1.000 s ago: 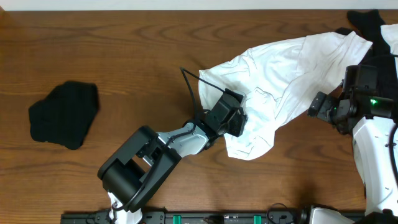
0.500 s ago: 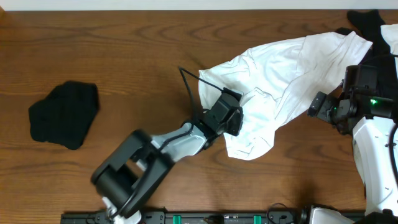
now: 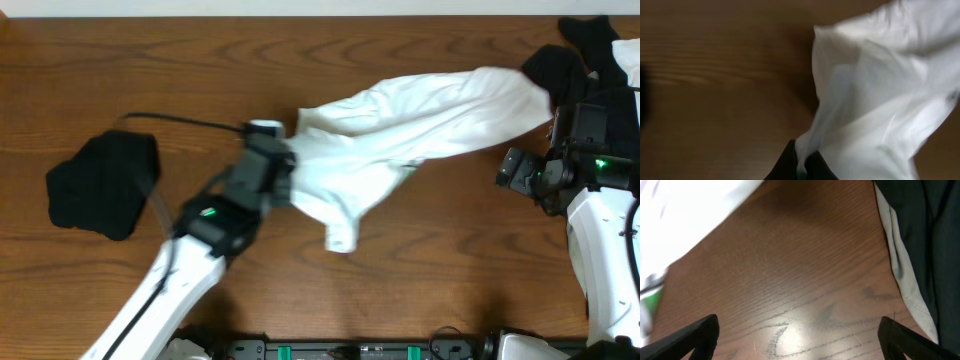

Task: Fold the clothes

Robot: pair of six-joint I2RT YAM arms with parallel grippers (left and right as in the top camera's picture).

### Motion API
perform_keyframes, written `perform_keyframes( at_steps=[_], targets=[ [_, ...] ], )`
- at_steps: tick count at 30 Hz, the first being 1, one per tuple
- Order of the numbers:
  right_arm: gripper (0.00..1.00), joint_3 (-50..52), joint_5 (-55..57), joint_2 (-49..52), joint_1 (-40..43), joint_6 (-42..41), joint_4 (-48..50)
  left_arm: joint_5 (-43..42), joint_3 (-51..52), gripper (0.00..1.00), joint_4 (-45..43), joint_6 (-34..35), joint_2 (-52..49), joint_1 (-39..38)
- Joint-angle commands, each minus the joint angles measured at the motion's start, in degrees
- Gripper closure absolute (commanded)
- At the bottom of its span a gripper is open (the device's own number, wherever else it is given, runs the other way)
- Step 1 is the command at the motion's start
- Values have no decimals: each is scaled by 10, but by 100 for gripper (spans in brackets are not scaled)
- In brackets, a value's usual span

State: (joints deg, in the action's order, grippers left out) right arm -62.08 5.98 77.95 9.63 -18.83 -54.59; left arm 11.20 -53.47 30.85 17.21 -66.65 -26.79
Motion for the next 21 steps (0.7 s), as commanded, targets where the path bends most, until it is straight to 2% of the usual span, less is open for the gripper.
perform_keyframes(
  at_steps=[1, 6, 13, 17, 21],
  targets=[
    [1, -4, 0, 0, 3, 7, -1, 28, -4, 94, 9, -24, 52, 53],
    [1, -3, -16, 0, 3, 7, -1, 28, -4, 94, 11, -50, 106, 114],
    [1, 2, -115, 10, -2, 48, 9, 12, -4, 94, 46, -49, 125, 120],
    [1, 3, -210, 34, -16, 119, 28, -107, -4, 94, 80, -49, 124, 120],
    [1, 3, -240, 67, -36, 132, 76, -314, -4, 94, 139, -51, 124, 120]
  ],
)
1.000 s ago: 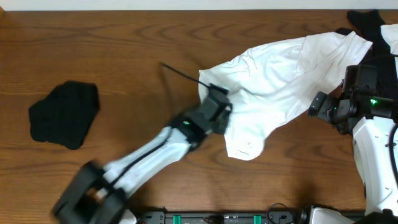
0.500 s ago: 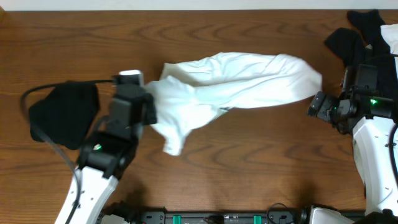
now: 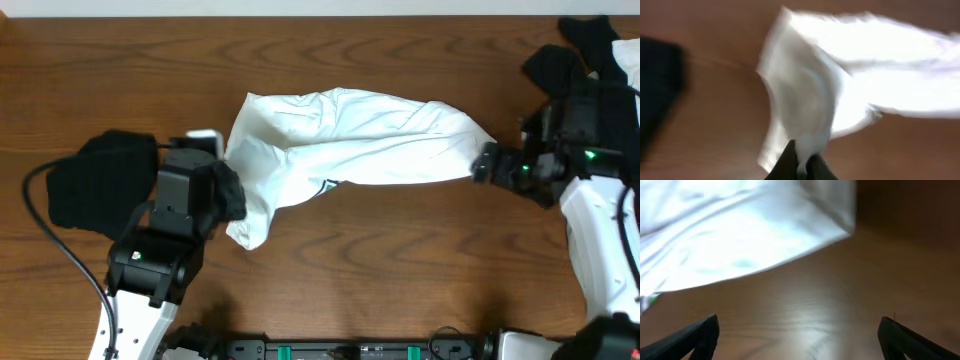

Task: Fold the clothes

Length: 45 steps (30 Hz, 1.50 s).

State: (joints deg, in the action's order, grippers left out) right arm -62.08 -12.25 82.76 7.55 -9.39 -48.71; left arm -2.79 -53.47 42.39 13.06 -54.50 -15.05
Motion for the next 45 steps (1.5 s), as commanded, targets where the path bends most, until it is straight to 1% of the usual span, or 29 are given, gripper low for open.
perform_keyframes(
  at_steps=[1, 4, 6, 7, 9, 11, 13, 18, 21, 24, 26, 33, 39, 42, 43, 45],
  targets=[
    [1, 3, -58, 27, -20, 37, 36, -213, -4, 94, 46, -14, 3, 2],
    [1, 3, -58, 50, -40, 37, 102, -283, -4, 94, 135, -42, 3, 2],
    [1, 3, -58, 60, -52, 37, 138, -299, -4, 94, 195, -61, 3, 2],
    [1, 3, -58, 69, -64, 35, 170, -301, -4, 94, 248, -76, 3, 2],
    [1, 3, -57, 83, -78, 26, 211, -303, -4, 94, 311, -103, 3, 2],
    [1, 3, -56, 96, -88, 8, 246, -303, -4, 94, 362, -127, 3, 2],
    [1, 3, -55, 113, -97, -18, 279, -302, -4, 94, 386, -135, 3, 2],
    [1, 3, -36, 171, -113, -79, 330, -302, -4, 94, 372, -132, 3, 2],
    [4, 3, -39, 207, -114, -107, 348, -302, -4, 94, 369, -132, 3, 2],
    [4, 3, -66, 231, -114, -110, 360, -302, -4, 94, 370, -132, 3, 2],
    [5, 3, -65, 241, -117, -109, 360, -302, -4, 94, 370, -132, 3, 2],
    [16, 3, 26, 267, -119, -108, 307, -302, -4, 94, 357, -132, 3, 2],
    [17, 3, 43, 278, -118, -107, 276, -302, -4, 94, 345, -132, 3, 2],
    [22, 2, 43, 271, -118, -107, 256, -302, -4, 94, 338, -132, 3, 2],
    [22, 2, 43, 266, -117, -107, 245, -302, -4, 94, 336, -132, 3, 2],
    [18, -2, 43, 244, -115, -97, 215, -302, -4, 94, 328, -132, 3, 2]
  ],
)
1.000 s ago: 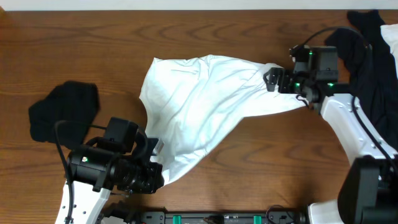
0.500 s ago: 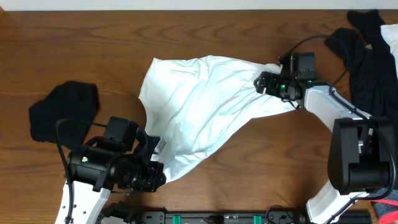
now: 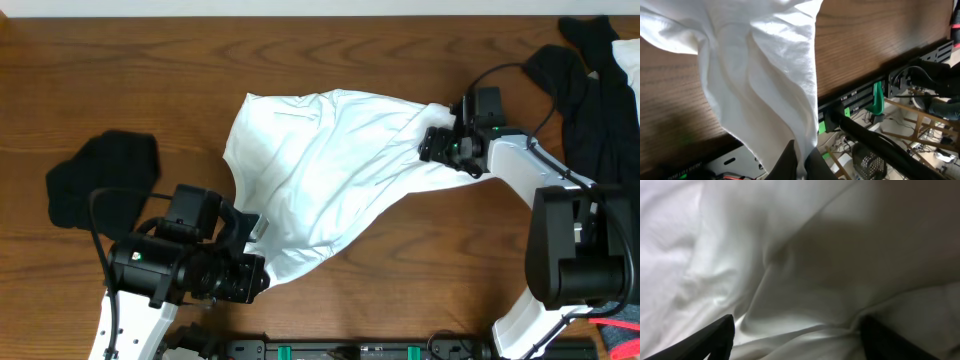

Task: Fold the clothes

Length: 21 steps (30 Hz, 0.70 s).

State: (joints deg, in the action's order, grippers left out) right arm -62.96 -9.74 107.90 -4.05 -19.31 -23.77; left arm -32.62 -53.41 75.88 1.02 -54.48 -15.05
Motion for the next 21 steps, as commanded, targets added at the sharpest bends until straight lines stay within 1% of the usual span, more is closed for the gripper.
perform_keyframes(
  at_steps=[1, 6, 9, 11, 14, 21],
  targets=[
    [17, 4, 18, -20, 2, 10, -48, -4, -5, 94, -11, -12, 3, 2],
    [15, -4, 44, -127, 8, 62, -139, -4, -5, 94, -38, -12, 3, 2],
    [11, -4, 76, -187, 8, 82, -202, -3, -5, 93, -56, -12, 2, 2],
    [8, -4, 98, -210, 8, 96, -233, -3, -5, 93, -65, -12, 2, 2],
    [2, -3, 145, -216, 9, 100, -260, -3, -5, 93, -71, -12, 1, 2],
    [2, 3, 160, -165, 31, 100, -237, -4, -5, 93, -68, -7, -2, 2]
  ],
)
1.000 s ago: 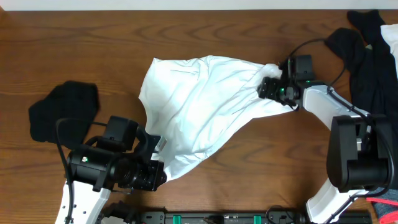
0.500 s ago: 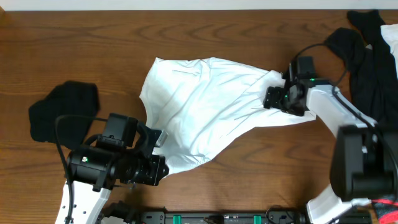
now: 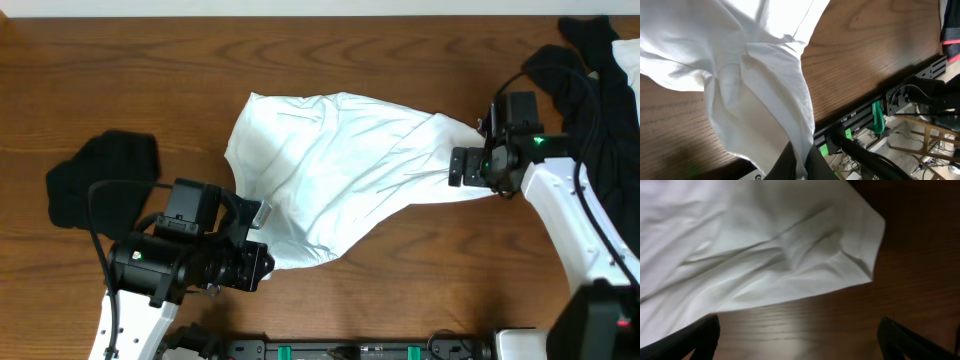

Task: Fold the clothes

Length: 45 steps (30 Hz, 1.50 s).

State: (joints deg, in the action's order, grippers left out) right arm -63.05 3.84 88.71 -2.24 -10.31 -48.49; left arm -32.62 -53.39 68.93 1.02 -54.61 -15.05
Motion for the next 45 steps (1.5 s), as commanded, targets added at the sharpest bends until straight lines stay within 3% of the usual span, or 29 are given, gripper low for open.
perform_keyframes(
  at_steps=[1, 8, 17, 22, 45],
  targets=[
    [4, 4, 23, 37, 16, 9, 19, -4, -5, 93, 2, -7, -1, 2],
    [19, 4, 19, 116, 29, -6, 88, -4, -5, 93, 0, -7, -1, 2],
    [24, 4, -13, 155, 30, -13, 167, -4, -5, 93, -5, -7, -1, 2],
    [32, 4, -13, 155, 30, -12, 169, -4, -5, 93, -6, -7, -1, 2],
    [30, 6, 4, 183, 30, -14, 215, -4, -5, 92, -14, -7, -1, 2]
  ],
)
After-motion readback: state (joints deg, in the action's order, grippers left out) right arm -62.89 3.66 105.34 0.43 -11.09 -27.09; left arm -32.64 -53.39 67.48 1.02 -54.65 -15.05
